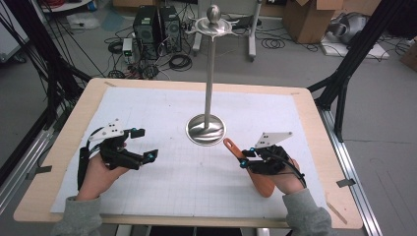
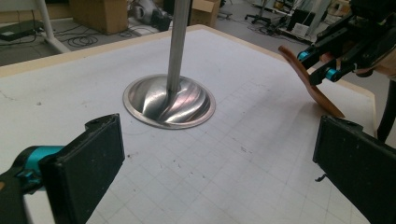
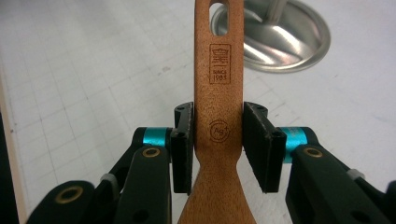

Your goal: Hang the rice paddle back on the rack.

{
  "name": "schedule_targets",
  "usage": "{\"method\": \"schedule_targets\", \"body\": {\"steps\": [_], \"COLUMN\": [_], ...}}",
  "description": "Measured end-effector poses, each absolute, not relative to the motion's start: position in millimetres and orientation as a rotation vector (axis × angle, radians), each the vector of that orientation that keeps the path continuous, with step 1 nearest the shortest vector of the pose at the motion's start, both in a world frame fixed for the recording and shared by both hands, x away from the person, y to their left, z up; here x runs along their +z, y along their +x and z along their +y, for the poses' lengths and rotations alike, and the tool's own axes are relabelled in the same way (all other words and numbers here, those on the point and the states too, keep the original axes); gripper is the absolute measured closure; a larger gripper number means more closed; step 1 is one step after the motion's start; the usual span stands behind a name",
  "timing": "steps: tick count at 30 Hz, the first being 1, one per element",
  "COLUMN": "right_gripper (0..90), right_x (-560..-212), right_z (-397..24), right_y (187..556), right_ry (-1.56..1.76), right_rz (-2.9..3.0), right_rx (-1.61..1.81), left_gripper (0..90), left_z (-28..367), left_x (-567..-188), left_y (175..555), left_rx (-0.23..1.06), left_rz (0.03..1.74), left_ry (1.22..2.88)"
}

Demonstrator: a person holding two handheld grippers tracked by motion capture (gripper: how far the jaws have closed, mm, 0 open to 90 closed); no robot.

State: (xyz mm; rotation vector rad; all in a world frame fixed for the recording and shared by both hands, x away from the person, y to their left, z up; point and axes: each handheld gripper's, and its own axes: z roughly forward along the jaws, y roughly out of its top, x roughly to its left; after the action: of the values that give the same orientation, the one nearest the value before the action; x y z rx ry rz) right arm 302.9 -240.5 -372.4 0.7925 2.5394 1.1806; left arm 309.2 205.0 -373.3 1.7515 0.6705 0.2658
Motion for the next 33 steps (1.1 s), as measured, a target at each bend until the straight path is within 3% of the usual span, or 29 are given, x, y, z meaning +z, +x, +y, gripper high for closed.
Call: {"method": "schedule_targets", "body": {"steps": [33], "right_gripper": [64.7], "right_x": [-334.5], "right_z": [-268.8], "right_y": [297.4], "right_ry": [0.742], "right_rz": [2.350], "right_rx": [1.448], "left_gripper": [2.5], "left_z": [206.8], "left_x": [-372.1], "left_y": [308.0], "left_rx": [0.269], "left_rz": [0.672], "left_ry": [1.748]}}
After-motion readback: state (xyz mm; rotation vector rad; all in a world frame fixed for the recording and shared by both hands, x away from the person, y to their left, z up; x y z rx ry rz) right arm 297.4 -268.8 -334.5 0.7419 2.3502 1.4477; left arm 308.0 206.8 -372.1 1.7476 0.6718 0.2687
